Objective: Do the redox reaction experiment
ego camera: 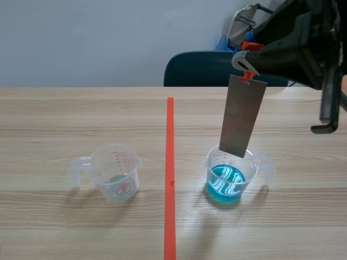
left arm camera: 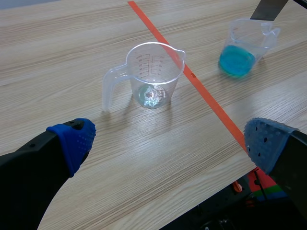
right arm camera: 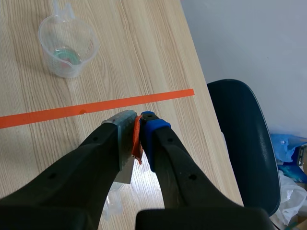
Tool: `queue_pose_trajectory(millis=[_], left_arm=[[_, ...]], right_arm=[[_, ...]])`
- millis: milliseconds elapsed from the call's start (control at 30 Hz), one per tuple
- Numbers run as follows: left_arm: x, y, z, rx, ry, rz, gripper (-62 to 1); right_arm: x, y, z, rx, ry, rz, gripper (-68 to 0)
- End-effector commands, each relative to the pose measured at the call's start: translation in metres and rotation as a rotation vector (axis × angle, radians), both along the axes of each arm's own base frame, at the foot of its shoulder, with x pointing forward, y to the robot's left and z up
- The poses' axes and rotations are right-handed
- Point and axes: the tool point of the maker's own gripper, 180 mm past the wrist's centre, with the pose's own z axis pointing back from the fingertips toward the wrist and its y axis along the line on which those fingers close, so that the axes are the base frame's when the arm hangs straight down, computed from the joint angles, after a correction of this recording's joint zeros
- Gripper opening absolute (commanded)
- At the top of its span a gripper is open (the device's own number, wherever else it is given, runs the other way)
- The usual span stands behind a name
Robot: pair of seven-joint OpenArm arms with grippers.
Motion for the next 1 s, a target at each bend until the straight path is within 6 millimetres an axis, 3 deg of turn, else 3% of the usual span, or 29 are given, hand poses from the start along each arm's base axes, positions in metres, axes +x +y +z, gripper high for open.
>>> queue_pose_trajectory(millis=[0,167,467,500,600,667,900,967], left_arm=[[0.004,-0.004,0.011,-0.019,-0.037,-0.002,1.4],[0.001,-0.004,0.002,-0.001,0.008,-0.007,1.4],[0.031,-0.02,0.01,-0.024,-0.081,-0.054,1.4],[0.034,-0.024,0.01,-0.024,-0.083,-0.067,-1.5],[0.042,-0.039,0.007,-0.039,-0.094,-0.106,-21.7],[0.048,-0.05,0.006,-0.062,-0.106,-0.13,-31.5],[0.07,-0.08,-0.003,-0.102,-0.155,-0.2,-56.0],[0.076,-0.09,-0.007,-0.101,-0.169,-0.22,-58.2]], right_arm=[[0.002,0.001,0.009,0.011,-0.03,0.005,-66.9],[0.002,0.001,0.009,0.011,-0.03,0.006,-66.9],[0.002,0.001,0.009,0.011,-0.03,0.006,-66.9],[0.002,0.001,0.009,0.011,-0.03,0.006,-66.9],[0.002,0.001,0.009,0.011,-0.03,0.006,-66.9],[0.002,0.001,0.009,0.011,-0.03,0.006,-66.9],[0.002,0.001,0.009,0.011,-0.03,0.006,-66.9],[0.002,0.001,0.009,0.011,-0.03,0.006,-66.9]])
